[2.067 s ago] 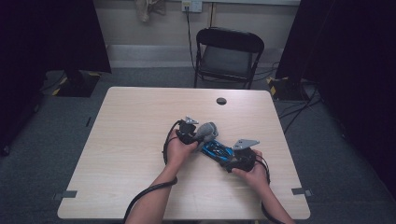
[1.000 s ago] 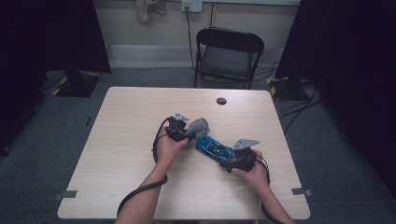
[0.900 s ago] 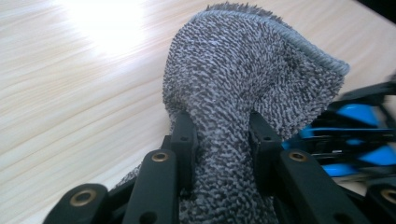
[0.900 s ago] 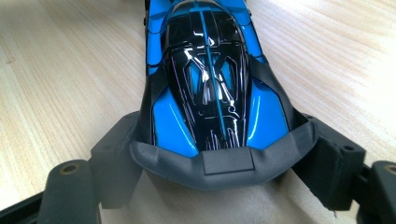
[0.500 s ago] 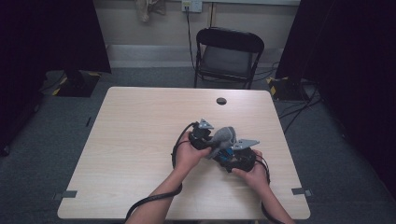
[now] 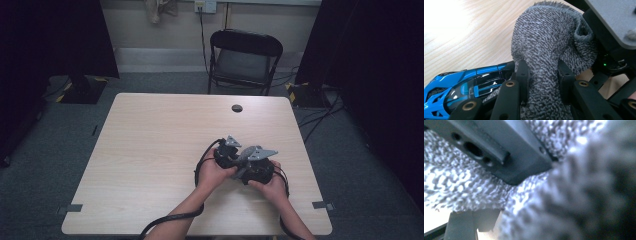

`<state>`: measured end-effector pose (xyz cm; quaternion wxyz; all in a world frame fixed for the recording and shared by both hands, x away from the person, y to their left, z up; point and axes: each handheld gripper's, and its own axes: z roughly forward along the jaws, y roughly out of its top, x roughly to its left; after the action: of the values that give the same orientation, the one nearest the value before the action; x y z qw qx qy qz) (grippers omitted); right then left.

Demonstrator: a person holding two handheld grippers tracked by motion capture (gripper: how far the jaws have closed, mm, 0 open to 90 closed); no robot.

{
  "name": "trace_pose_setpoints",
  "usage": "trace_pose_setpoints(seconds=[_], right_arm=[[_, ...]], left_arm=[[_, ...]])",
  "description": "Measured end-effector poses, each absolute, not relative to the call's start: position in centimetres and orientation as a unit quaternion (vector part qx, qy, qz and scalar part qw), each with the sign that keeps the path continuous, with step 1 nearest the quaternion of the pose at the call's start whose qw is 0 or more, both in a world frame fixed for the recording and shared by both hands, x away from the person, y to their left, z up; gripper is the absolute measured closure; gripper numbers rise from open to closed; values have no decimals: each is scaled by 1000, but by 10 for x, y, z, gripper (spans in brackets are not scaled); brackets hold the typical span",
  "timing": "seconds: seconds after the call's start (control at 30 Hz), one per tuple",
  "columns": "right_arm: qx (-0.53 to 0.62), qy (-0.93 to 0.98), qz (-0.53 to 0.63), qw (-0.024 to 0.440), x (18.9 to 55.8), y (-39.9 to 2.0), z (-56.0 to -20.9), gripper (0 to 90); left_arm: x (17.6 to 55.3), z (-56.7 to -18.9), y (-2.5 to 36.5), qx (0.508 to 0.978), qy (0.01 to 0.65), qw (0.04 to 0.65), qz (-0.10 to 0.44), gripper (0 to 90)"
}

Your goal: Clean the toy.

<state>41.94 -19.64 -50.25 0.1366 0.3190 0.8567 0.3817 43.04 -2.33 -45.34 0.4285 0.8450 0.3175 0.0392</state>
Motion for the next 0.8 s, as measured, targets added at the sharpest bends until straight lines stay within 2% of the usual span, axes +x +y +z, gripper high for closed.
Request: trace_pose_setpoints(seconds=[0.33,0.8], right_arm=[[319,857,382,137,419,-196,-503,236],[318,857,382,137,419,-196,-503,235]], left_arm=[[428,-461,-28,847,317,426,33,694],[423,-464,-31,853,303,420,66,700]])
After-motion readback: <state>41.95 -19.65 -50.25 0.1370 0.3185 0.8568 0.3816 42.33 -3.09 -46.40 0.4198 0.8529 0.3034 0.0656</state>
